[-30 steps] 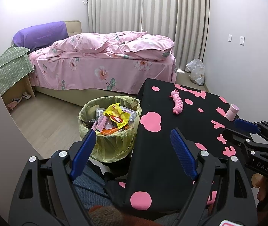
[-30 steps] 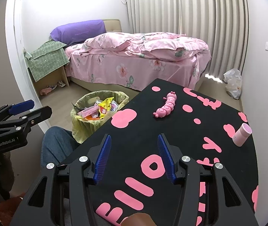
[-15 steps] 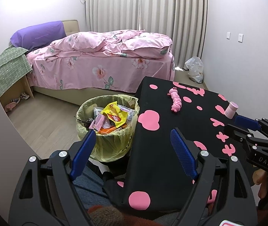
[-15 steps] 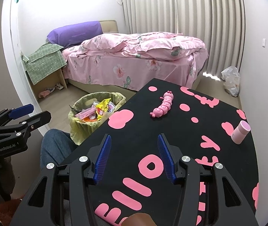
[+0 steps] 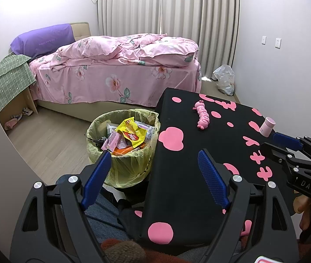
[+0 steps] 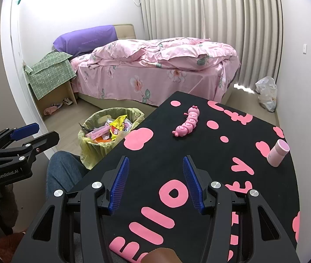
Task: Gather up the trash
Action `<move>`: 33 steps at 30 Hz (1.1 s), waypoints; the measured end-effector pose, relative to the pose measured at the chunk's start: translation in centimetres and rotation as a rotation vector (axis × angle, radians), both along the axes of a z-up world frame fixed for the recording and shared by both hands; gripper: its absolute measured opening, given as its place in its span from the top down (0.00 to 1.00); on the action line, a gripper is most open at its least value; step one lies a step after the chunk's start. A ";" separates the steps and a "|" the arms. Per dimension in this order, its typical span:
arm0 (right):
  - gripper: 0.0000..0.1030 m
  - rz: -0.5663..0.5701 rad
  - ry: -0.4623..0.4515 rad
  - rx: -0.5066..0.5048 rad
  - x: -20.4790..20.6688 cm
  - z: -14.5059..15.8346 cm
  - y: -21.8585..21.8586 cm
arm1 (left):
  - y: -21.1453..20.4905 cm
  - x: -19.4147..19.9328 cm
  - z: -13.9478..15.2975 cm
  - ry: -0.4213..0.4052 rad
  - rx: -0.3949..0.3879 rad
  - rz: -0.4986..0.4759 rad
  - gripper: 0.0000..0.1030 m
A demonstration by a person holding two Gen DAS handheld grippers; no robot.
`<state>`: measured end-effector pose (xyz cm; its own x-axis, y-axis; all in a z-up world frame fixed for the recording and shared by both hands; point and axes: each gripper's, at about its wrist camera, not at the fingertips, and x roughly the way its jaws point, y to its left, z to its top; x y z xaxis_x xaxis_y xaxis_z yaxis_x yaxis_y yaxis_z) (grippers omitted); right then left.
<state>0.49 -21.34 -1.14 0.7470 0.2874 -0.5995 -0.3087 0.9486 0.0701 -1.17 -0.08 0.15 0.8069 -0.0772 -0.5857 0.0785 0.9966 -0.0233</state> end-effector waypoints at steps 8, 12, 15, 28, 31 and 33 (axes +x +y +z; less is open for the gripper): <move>0.53 0.000 -0.001 -0.001 0.0 0.0 -0.1 | 0.0 0.0 0.0 0.000 0.000 0.000 0.25; 0.53 -0.001 0.000 -0.001 0.0 0.0 -0.1 | -0.1 0.0 0.0 0.000 0.001 0.001 0.25; 0.53 -0.001 -0.001 -0.001 0.0 0.0 -0.1 | -0.1 0.0 0.0 0.000 0.001 0.001 0.25; 0.53 -0.006 -0.003 -0.006 0.0 -0.1 -0.2 | -0.8 0.2 0.0 -0.005 0.007 -0.023 0.25; 0.53 -0.015 -0.003 -0.016 0.1 -0.2 -0.3 | -0.6 0.5 -0.2 0.014 -0.023 -0.030 0.25; 0.53 -0.019 0.001 -0.014 0.2 -0.3 -0.4 | -0.7 0.8 -0.4 0.022 -0.026 -0.034 0.25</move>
